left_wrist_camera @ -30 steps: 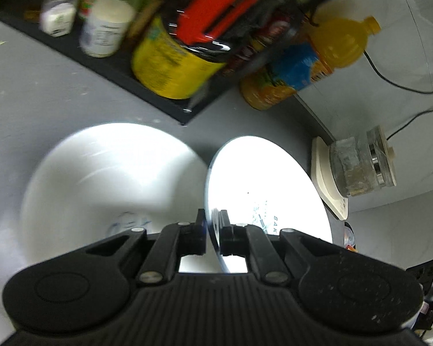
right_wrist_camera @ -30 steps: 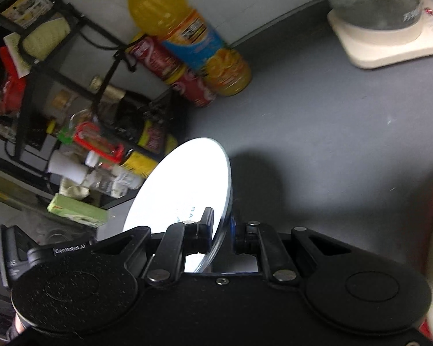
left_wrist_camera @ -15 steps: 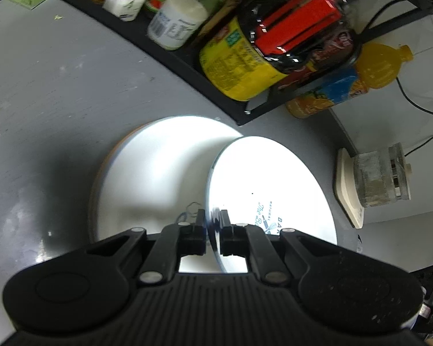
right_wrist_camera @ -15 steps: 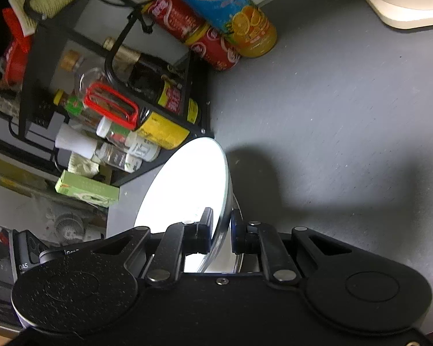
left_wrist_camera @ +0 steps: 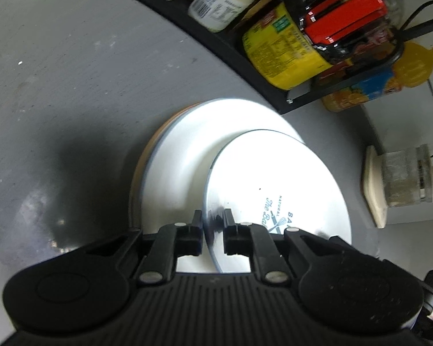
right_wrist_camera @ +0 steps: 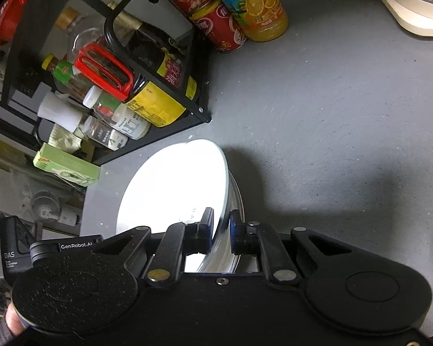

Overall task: Organize plates and bowls
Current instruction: 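Lower the 'BAKERY' plate onto the stack and open both tools, then move both tools toward the rim of the nested cream and red-black bowls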

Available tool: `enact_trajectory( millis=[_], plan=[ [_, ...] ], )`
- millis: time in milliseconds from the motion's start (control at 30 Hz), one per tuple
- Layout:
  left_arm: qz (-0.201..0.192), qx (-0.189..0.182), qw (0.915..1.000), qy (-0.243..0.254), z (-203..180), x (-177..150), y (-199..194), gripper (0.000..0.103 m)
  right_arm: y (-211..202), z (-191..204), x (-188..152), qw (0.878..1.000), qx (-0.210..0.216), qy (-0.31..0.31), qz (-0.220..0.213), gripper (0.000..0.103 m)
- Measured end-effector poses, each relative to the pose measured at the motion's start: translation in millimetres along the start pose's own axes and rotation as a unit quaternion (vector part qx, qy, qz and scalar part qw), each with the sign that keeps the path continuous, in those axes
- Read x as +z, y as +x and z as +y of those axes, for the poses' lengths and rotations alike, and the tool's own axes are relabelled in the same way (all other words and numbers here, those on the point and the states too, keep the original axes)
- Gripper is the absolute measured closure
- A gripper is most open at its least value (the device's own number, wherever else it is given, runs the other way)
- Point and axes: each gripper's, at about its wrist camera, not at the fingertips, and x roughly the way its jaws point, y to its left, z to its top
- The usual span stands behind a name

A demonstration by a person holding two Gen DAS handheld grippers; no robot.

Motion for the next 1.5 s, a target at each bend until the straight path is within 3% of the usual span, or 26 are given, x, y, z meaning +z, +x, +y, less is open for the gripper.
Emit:
enact_trajectory(
  millis=[167,367,467,600,667,1067,1267,1500],
  plan=[
    [0.006,0.024,0.9997,0.008,-1.9,3.3,-0.7,0.092,6.4,4.3,-1.4,1.000,-0.013,-0.009,0.007,0.095],
    [-0.023,0.050,0.9983,0.021,-7.4,14.4,-19.4,0.091,7.3,5.8,-0.8,0.999,-0.022,-0.021,0.011,0.099],
    [-0.040,0.051,0.9974,0.031,-10.8,19.7,-31.3,0.087,10.6,11.5,-1.9,0.999,-0.032,-0.040,0.013,0.099],
    [-0.060,0.063,0.9952,0.044,-15.5,21.9,-44.5,0.068,15.4,18.4,-3.5,0.997,-0.041,-0.058,0.022,0.098],
    [-0.068,0.069,0.9941,0.049,-15.1,21.1,-48.4,0.064,18.2,21.9,-5.0,0.996,-0.045,-0.069,0.026,0.097],
    [-0.053,0.100,0.9931,0.029,1.8,14.3,-40.6,0.061,32.4,30.4,-6.6,0.994,-0.056,-0.077,0.050,0.093],
    [-0.061,0.099,0.9926,0.036,-3.7,16.6,-45.9,0.060,9.2,35.0,-3.2,0.995,-0.048,-0.080,0.025,0.072],
    [-0.076,0.090,0.9899,0.080,-38.7,21.9,-49.2,0.042,-23.1,26.1,0.5,0.996,-0.051,-0.070,-0.006,0.040]
  ],
)
